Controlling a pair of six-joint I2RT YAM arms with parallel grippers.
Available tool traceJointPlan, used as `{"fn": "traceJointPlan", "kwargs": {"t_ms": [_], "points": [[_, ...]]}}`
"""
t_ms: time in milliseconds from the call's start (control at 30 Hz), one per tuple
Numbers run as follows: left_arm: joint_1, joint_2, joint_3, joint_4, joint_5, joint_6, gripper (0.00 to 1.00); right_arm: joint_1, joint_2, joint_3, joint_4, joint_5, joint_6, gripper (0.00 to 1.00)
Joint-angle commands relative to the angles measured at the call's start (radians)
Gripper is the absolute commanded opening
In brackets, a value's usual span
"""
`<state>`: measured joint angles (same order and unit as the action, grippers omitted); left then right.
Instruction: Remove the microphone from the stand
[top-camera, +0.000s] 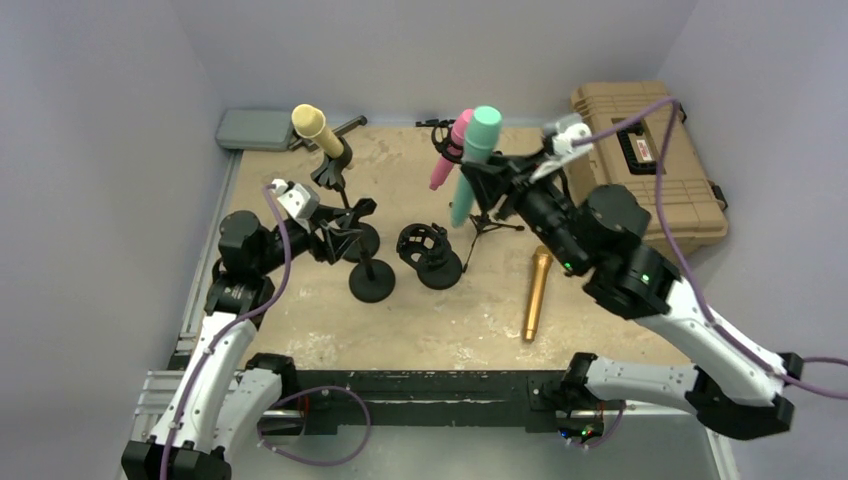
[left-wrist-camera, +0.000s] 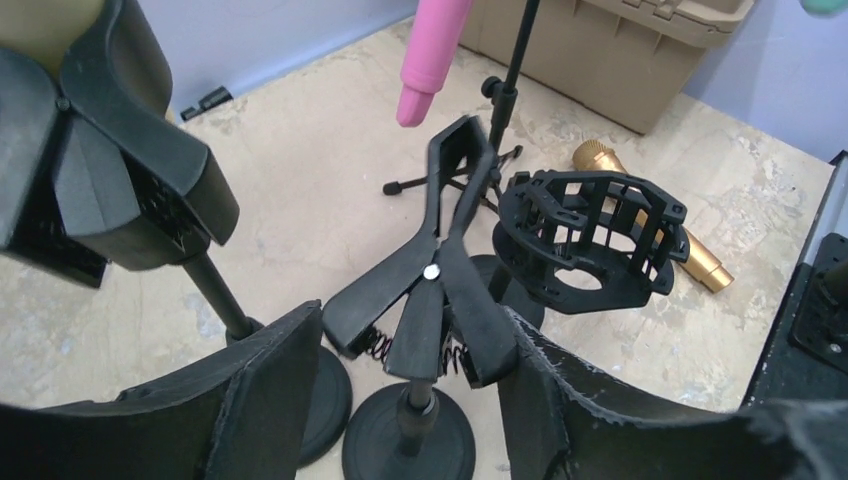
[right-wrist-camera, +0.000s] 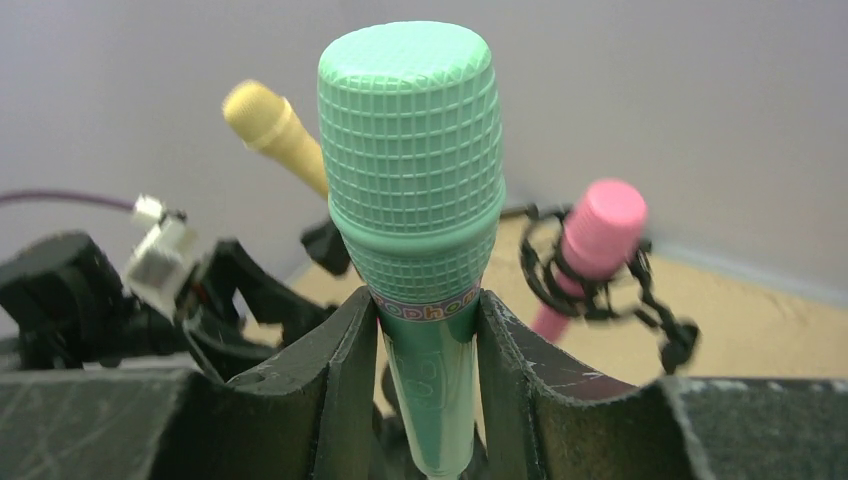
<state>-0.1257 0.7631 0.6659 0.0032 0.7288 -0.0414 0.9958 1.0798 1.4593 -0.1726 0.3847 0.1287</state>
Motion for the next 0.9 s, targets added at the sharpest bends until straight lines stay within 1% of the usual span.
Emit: {"fn": "traceJointPlan", "kwargs": {"t_ms": [0, 100, 133, 267, 367, 500, 600, 667, 733, 800, 867], "points": [[0.000, -0.022, 0.027, -0.041, -0.049, -0.023, 0.65, 0.003, -0.170, -0.148, -0.210, 0.109, 0.105, 0.00], [0.000, -0.053, 0.019, -0.032, -0.073, -0.037, 0.83, 0.002, -0.277, -0.237, -0.361, 0.145, 0.210, 0.00], [0.000, -0.061, 0.019, -0.034, -0.083, -0.040, 0.87, 0.003, -0.313, -0.265, -0.398, 0.149, 0.251, 0.00], [0.000, -0.089, 0.021, -0.041, -0.103, -0.052, 0.90, 0.003, -0.431, -0.355, -0.526, 0.184, 0.402, 0.00], [0.000, -0.111, 0.025, -0.052, -0.124, -0.055, 0.91, 0.002, -0.464, -0.440, -0.575, 0.196, 0.529, 0.00], [-0.001, -0.159, 0.039, -0.105, -0.215, -0.035, 0.95, 0.002, -0.419, -0.557, -0.529, 0.134, 0.654, 0.00], [-0.006, -0.210, 0.026, -0.108, -0.293, -0.029, 0.97, -0.010, -0.342, -0.597, -0.486, 0.101, 0.685, 0.00], [-0.014, -0.237, 0.022, -0.120, -0.352, -0.018, 0.97, -0.050, -0.292, -0.612, -0.459, 0.061, 0.673, 0.00], [-0.023, -0.255, 0.029, -0.145, -0.429, -0.011, 0.98, -0.127, -0.257, -0.625, -0.429, -0.013, 0.644, 0.00], [-0.024, -0.256, 0.046, -0.179, -0.488, -0.013, 0.96, -0.241, -0.231, -0.657, -0.376, -0.147, 0.604, 0.00], [-0.025, -0.246, 0.072, -0.217, -0.513, -0.012, 0.94, -0.346, -0.185, -0.686, -0.347, -0.276, 0.566, 0.00]]}}
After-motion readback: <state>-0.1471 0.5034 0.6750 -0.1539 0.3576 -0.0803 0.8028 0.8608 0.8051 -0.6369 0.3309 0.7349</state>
